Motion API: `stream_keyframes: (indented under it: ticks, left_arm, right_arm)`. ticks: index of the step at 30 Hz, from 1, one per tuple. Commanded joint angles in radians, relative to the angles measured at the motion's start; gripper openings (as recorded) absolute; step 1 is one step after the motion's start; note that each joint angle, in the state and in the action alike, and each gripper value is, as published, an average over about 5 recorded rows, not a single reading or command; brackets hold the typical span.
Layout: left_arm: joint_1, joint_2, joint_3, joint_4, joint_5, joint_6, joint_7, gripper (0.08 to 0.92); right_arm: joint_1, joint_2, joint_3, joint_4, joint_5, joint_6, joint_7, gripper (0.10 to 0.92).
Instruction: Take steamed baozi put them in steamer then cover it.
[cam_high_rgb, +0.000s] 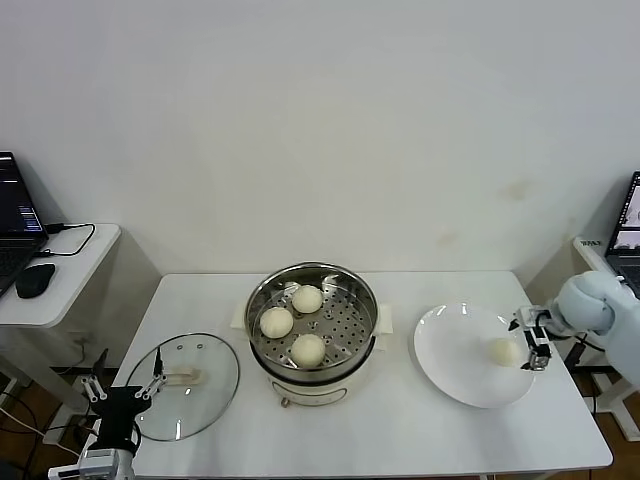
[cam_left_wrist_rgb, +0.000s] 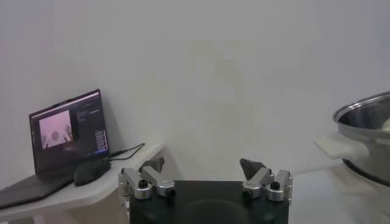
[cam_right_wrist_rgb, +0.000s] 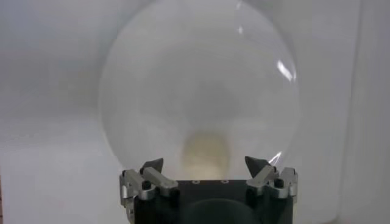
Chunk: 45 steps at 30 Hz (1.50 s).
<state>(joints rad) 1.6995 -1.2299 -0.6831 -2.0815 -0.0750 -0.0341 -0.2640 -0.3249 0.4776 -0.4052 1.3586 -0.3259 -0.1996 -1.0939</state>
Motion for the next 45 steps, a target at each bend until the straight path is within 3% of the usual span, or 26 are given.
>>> stream_keyframes:
  ticks: [1, 9, 23, 34, 45]
  left_arm:
    - [-0.001, 0.003, -0.001, 0.004, 0.001, 0.000, 0.001, 0.823]
    - [-0.003, 0.003, -0.001, 0.007, 0.001, 0.000, 0.001, 0.823]
    - [-0.005, 0.000, 0.000, 0.015, 0.002, 0.000, 0.001, 0.823]
    - [-0.008, -0.002, 0.006, 0.014, 0.005, -0.001, 0.001, 0.823]
    - [-0.014, 0.002, 0.006, 0.014, 0.004, 0.000, 0.000, 0.823]
  right_arm:
    - [-0.102, 0.078, 0.095, -0.126, -0.070, 0.005, 0.035, 0.823]
    - [-0.075, 0.132, 0.086, -0.163, -0.068, 0.005, 0.051, 0.815]
    - [-0.054, 0.148, 0.075, -0.172, -0.087, -0.005, 0.041, 0.724]
    - [-0.035, 0.130, 0.061, -0.155, -0.080, 0.005, 0.026, 0.585]
    - [0.215, -0.003, -0.133, 0.016, 0.108, -0.073, 0.012, 0.560]
